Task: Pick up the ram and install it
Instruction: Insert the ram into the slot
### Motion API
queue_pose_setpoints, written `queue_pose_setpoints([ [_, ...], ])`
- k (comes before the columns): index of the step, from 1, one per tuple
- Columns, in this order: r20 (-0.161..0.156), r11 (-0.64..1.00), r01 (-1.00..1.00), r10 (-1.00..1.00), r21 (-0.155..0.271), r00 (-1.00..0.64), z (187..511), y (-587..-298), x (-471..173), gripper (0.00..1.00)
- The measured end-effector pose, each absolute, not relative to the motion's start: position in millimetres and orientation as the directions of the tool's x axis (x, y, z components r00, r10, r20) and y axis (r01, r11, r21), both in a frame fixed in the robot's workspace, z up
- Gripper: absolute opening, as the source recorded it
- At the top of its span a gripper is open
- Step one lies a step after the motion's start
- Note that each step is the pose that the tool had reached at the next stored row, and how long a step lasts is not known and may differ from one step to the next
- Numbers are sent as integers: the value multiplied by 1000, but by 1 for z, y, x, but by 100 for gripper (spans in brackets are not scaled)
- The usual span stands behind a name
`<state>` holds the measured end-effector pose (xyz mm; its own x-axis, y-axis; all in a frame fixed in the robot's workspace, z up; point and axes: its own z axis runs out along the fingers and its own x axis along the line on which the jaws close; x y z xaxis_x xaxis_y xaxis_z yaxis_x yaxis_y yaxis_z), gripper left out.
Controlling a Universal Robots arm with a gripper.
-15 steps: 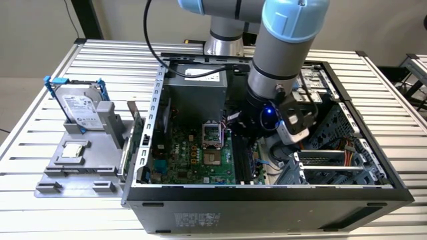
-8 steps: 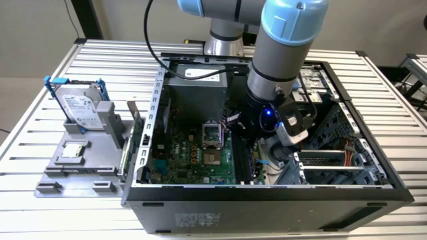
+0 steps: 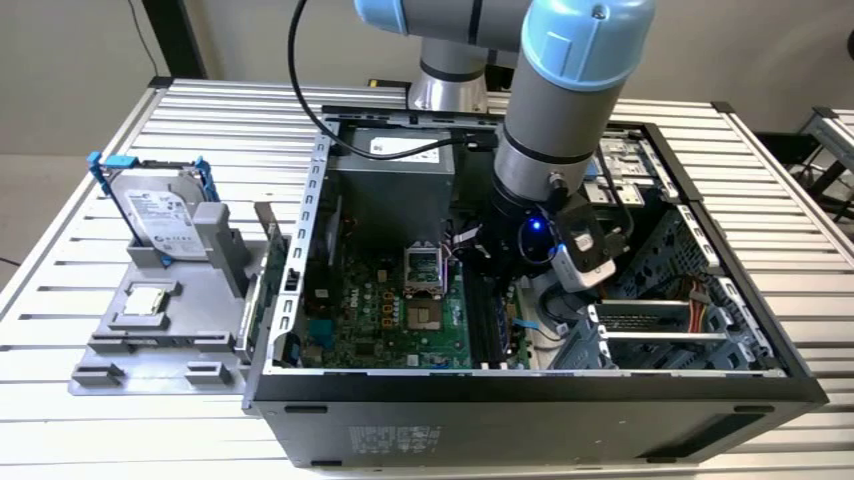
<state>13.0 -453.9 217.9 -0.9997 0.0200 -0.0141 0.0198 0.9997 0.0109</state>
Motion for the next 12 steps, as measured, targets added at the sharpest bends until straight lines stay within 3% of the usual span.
queue_pose_setpoints([
  [12, -14, 1000, 20, 20, 10, -1000, 221, -454, 11, 0],
])
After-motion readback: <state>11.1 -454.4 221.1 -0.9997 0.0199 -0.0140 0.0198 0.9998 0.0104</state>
